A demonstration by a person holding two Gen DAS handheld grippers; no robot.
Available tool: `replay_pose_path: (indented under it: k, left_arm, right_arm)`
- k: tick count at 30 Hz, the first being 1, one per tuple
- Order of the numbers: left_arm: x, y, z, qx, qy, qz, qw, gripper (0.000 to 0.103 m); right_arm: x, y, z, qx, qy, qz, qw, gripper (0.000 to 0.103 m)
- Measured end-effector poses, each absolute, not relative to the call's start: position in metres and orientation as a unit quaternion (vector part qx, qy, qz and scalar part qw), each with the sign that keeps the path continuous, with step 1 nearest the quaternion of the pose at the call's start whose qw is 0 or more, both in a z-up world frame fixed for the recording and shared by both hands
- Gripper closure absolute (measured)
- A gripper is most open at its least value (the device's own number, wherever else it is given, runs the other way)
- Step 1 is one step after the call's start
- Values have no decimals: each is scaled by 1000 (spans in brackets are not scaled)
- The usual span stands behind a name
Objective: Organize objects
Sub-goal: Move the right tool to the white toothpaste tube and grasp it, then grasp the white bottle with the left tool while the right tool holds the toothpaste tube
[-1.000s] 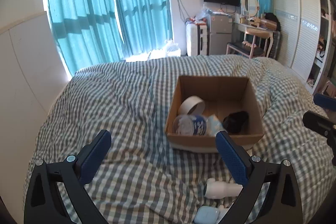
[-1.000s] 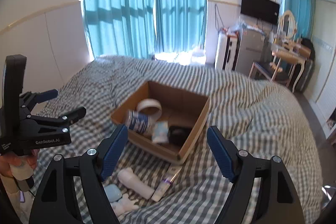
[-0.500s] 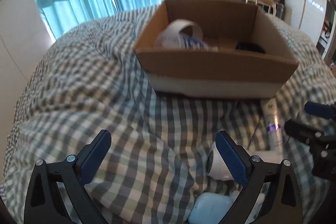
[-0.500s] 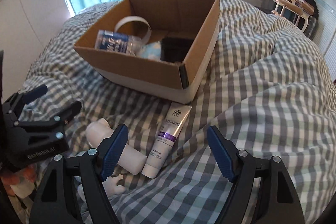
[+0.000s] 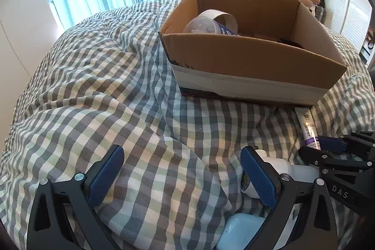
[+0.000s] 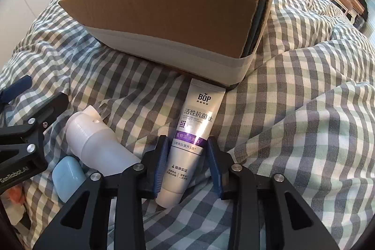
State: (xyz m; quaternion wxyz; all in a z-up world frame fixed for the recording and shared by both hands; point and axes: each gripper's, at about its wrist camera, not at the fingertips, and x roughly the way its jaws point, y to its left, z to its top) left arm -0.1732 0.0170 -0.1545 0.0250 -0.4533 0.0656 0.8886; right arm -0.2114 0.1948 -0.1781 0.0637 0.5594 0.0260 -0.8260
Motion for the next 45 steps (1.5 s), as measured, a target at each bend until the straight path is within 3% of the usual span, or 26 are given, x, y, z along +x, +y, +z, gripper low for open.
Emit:
replay_pose_path:
  k: [11, 15, 30, 45]
  left_arm:
    - [-155, 44, -146, -458, 83, 883, 65, 1]
    - [-149, 67, -150, -471, 96, 870, 109, 1]
    - [-167, 109, -186, -513, 94, 833, 185, 0]
    - [-190, 110, -190, -487, 88, 845, 205, 0]
  right_arm:
    - [-168, 212, -125, 496, -10, -865, 71, 77]
    - [-163, 221, -112, 482, -26, -873, 68, 84]
    - [-165, 235, -128, 492, -51, -867, 70, 84]
    - [-162, 232, -128, 493, -44, -867, 59, 84]
